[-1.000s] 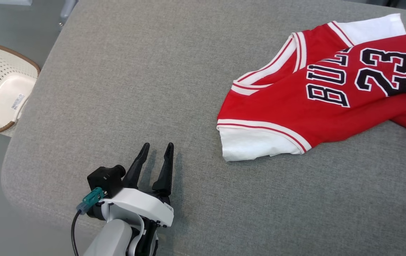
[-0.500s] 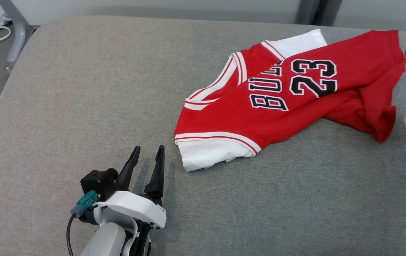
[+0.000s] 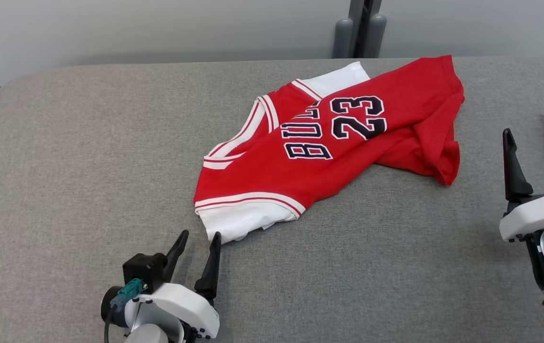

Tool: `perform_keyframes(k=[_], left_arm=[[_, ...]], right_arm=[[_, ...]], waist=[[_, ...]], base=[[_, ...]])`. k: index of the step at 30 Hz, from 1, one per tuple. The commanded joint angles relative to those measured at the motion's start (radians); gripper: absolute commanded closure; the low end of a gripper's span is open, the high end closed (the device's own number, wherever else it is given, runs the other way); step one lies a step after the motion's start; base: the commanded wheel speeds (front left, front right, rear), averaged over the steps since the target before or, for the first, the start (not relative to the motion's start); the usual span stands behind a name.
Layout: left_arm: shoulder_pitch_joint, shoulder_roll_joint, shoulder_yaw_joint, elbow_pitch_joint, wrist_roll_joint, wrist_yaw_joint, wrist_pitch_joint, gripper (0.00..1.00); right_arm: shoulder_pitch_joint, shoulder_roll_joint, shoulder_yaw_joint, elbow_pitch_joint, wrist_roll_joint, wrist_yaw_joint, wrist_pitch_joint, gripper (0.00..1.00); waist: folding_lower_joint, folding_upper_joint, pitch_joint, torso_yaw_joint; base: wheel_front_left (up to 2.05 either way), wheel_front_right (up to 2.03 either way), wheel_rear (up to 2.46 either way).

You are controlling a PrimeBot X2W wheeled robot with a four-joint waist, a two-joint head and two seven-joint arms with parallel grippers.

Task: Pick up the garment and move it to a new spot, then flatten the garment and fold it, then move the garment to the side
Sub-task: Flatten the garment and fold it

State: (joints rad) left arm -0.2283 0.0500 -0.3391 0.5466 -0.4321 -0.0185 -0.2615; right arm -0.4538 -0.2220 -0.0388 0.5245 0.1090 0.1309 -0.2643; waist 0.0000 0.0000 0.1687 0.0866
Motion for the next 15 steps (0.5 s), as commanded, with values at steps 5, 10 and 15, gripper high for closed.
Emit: perform_keyframes(k=[5,10,15], left_arm=[[-0.011,0.005,-0.015,0.043,0.003,-0.056,-0.003,0.0],[-0.039,0.004,-0.026,0.08,0.003,-0.068,-0.003,0.0],[-0.071,0.004,-0.026,0.108,-0.012,-0.068,-0.003,0.0]], right_arm=[[0.048,0.028,-0.034,-0.059,-0.026,0.0,0.017,0.0],[0.054,0.051,-0.03,-0.089,-0.04,0.0,0.034,0.0],[0.06,0.06,-0.03,-0.105,-0.044,0.0,0.042,0.0]], waist=[[0.0,0.0,0.004,-0.014],[0.0,0.0,0.019,-0.031],[0.0,0.0,0.033,-0.044]], base=[[0.0,0.0,0.0],[0.0,0.0,0.0],[0.0,0.0,0.0]])
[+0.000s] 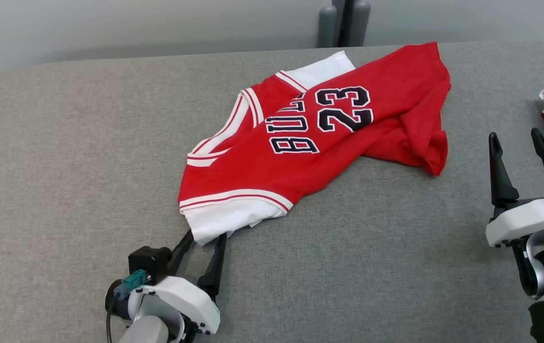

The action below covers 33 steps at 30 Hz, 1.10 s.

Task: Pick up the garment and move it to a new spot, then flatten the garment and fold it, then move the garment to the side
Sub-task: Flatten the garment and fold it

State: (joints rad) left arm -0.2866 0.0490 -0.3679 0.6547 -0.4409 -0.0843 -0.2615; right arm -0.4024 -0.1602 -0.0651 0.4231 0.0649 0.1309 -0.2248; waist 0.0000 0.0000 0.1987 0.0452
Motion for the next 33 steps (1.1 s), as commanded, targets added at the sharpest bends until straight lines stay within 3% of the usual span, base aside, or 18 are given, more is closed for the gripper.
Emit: perform_keyframes(k=[1,6,7,10,19,24,33], left_arm=[[-0.018,0.004,0.002,0.003,-0.012,-0.005,-0.003,0.0],[-0.044,0.004,-0.015,0.033,-0.048,-0.013,-0.003,0.0],[-0.049,0.004,-0.021,0.044,-0.057,-0.013,-0.003,0.11],[-0.067,0.004,-0.062,0.076,-0.085,-0.03,0.01,1.0],[-0.074,0.004,-0.114,0.048,-0.151,-0.046,0.002,1.0],[-0.051,0.033,-0.109,-0.116,-0.248,-0.046,-0.002,1.0],[0.03,0.085,-0.01,-0.394,-0.359,-0.042,-0.002,1.0]], right_arm=[[0.01,0.001,-0.004,-0.005,-0.002,0.0,0.007,0.0],[0.02,0.003,-0.005,-0.011,-0.011,0.0,0.012,0.0],[0.022,0.004,-0.006,-0.012,-0.011,0.0,0.012,0.0],[0.024,0.008,-0.008,-0.01,-0.013,0.0,0.01,0.0],[0.047,0.033,-0.003,0.024,-0.017,0.0,0.002,0.0],[0.062,0.046,0.002,0.057,-0.016,0.0,-0.006,0.0],[0.083,0.064,0.0,0.11,-0.012,0.0,-0.019,0.0]], waist=[[0.0,0.0,0.006,-0.007],[0.0,0.0,0.019,-0.024],[0.0,0.0,0.02,-0.026],[0.0,0.0,0.019,-0.031],[0.0,0.0,-0.03,-0.013],[0.0,0.0,-0.07,0.003],[0.0,0.0,-0.118,0.04]], base=[[0.0,0.0,0.0],[0.0,0.0,0.0],[0.0,0.0,0.0],[0.0,0.0,0.0],[0.0,0.0,0.0],[0.0,0.0,0.0],[0.0,0.0,0.0]])
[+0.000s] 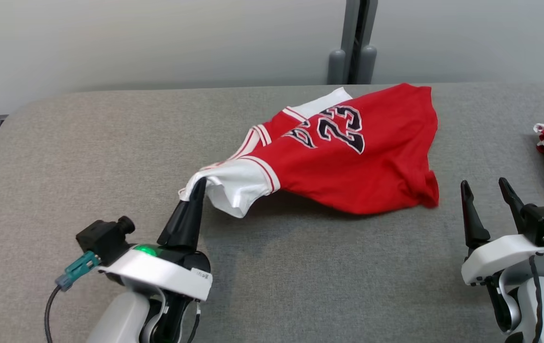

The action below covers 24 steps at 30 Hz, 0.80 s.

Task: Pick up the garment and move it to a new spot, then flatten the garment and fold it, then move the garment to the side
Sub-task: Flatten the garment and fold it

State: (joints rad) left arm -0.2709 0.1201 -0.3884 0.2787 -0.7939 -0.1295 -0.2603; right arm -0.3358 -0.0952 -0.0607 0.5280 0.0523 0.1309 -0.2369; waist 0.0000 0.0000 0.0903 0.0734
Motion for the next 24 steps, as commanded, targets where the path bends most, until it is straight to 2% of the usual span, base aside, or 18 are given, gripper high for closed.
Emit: perform_keyframes(k=[1,4,9,10,11,12,13,14,15,17,20,24], left_arm=[[0.026,0.02,0.014,-0.032,-0.007,0.01,0.001,1.0],[0.063,0.044,0.017,-0.043,-0.002,0.046,0.032,1.0],[0.106,0.098,-0.042,0.011,0.066,0.111,0.125,1.0],[0.109,0.106,-0.053,0.026,0.081,0.122,0.137,0.95],[0.109,0.106,-0.053,0.026,0.081,0.122,0.137,0.95],[0.111,0.118,-0.065,0.048,0.1,0.138,0.154,0.75],[0.113,0.126,-0.082,0.068,0.123,0.15,0.165,0.51],[0.111,0.129,-0.094,0.084,0.142,0.165,0.172,0.04],[0.113,0.127,-0.103,0.104,0.151,0.18,0.182,0.0],[0.106,0.123,-0.11,0.13,0.166,0.198,0.187,0.0],[0.092,0.111,-0.082,0.151,0.166,0.23,0.13,0.0],[0.072,0.095,-0.037,0.151,0.164,0.251,0.04,0.0]], right_arm=[[0.019,0.0,-0.008,0.01,0.0,0.0,-0.009,0.0],[0.018,0.003,-0.01,0.024,-0.001,0.0,-0.013,0.0],[0.003,0.005,-0.001,0.046,0.0,0.0,-0.012,0.0],[0.0,0.006,0.002,0.049,0.0,0.0,-0.012,0.0],[0.0,0.006,0.002,0.049,0.0,0.0,-0.012,0.0],[-0.002,0.006,0.004,0.053,0.0,0.0,-0.011,0.0],[-0.004,0.006,0.009,0.056,0.0,0.0,-0.011,0.0],[-0.006,0.007,0.011,0.059,0.0,0.0,-0.011,0.0],[-0.009,0.007,0.014,0.061,0.0,0.0,-0.011,0.0],[-0.015,0.004,0.016,0.067,0.001,0.0,-0.012,0.0],[-0.016,0.0,0.018,0.072,0.005,0.0,-0.014,0.0],[-0.007,-0.008,0.022,0.081,0.01,0.0,-0.015,0.0]], waist=[[0.0,0.0,-0.013,0.017],[0.0,0.0,-0.021,0.03],[0.0,0.0,-0.023,0.04],[0.0,0.0,-0.023,0.041],[0.0,0.0,-0.023,0.041],[0.0,0.0,-0.023,0.04],[0.0,0.0,-0.022,0.04],[0.0,0.0,-0.021,0.039],[0.0,0.0,-0.019,0.038],[0.0,0.0,-0.016,0.039],[0.0,0.0,-0.016,0.04],[0.0,0.0,-0.017,0.045]], base=[[0.0,0.0,0.0],[0.0,0.0,0.0],[0.0,0.0,0.0],[0.0,0.0,0.0],[0.0,0.0,0.0],[0.0,0.0,0.0],[0.0,0.0,0.0],[0.0,0.0,0.0],[0.0,0.0,0.0],[0.0,0.0,0.0],[0.0,0.0,0.0],[0.0,0.0,0.0]])
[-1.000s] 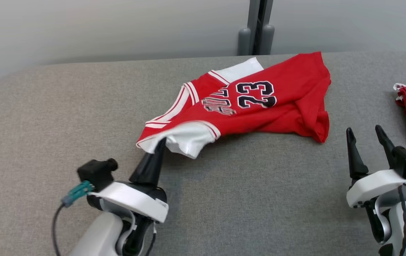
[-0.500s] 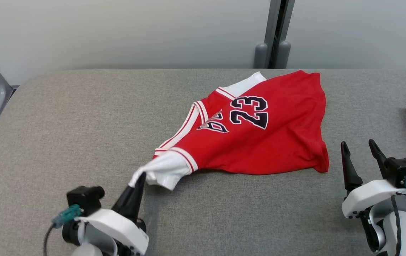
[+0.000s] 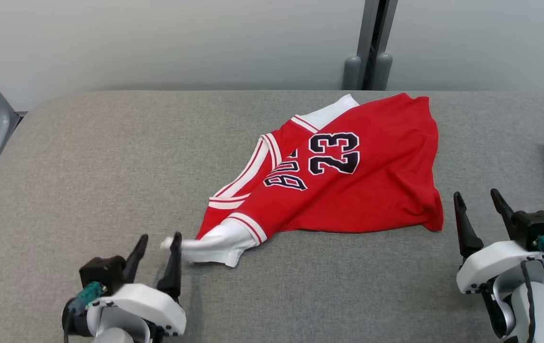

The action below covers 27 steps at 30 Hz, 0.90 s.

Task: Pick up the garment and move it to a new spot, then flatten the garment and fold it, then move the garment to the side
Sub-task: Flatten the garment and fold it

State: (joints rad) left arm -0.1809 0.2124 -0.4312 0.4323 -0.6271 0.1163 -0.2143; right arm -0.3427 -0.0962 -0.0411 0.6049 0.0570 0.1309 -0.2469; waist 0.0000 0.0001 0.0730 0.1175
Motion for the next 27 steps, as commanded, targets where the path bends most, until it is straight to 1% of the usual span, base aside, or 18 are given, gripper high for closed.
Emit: perform_keyframes(k=[1,4,9,15,16,22,23,24,27], left_arm=[[-0.02,0.0,0.019,-0.006,-0.002,0.009,-0.02,0.0],[-0.026,-0.016,0.053,-0.02,0.014,0.016,-0.043,0.0],[-0.021,-0.051,0.115,-0.06,0.048,0.006,-0.049,0.0],[0.005,-0.089,0.15,-0.064,0.105,-0.031,-0.05,0.0],[0.005,-0.099,0.158,-0.059,0.12,-0.042,-0.05,0.0],[-0.01,-0.122,0.182,-0.047,0.149,-0.069,-0.05,0.0],[-0.012,-0.125,0.185,-0.045,0.155,-0.072,-0.051,0.0],[-0.012,-0.129,0.189,-0.044,0.158,-0.074,-0.05,0.0],[-0.014,-0.139,0.202,-0.04,0.17,-0.082,-0.05,0.0]], right_arm=[[0.004,-0.008,0.007,0.008,0.007,0.0,-0.003,0.0],[0.007,-0.021,0.02,0.019,0.014,0.0,0.009,0.0],[0.002,-0.044,0.071,0.056,0.031,0.0,0.035,0.0],[-0.021,-0.066,0.123,0.117,0.062,0.0,0.05,0.0],[-0.03,-0.074,0.133,0.137,0.073,0.0,0.044,0.0],[-0.073,-0.092,0.141,0.2,0.104,0.0,0.03,0.0],[-0.082,-0.101,0.15,0.205,0.099,0.0,0.023,0.71],[-0.089,-0.107,0.153,0.212,0.101,0.0,0.016,1.0],[-0.109,-0.117,0.157,0.231,0.111,0.0,0.003,1.0]], waist=[[0.0,-0.0001,0.0,0.003],[0.0,-0.0001,0.006,0.014],[0.0,-0.0001,0.022,0.042],[0.0,-0.0001,0.042,0.083],[0.0,-0.0001,0.051,0.096],[0.0,-0.0001,0.075,0.126],[0.0,-0.0001,0.079,0.129],[0.0,-0.0001,0.081,0.131],[0.0,-0.0001,0.088,0.131]], base=[[0.0,0.0,0.0],[0.0,0.0,0.0],[0.0,0.0,0.0],[0.0,0.0,0.0],[0.0,0.0,0.0],[0.0,0.0,0.0],[0.0,0.0,0.0],[0.0,0.0,0.0],[0.0,0.0,0.0]])
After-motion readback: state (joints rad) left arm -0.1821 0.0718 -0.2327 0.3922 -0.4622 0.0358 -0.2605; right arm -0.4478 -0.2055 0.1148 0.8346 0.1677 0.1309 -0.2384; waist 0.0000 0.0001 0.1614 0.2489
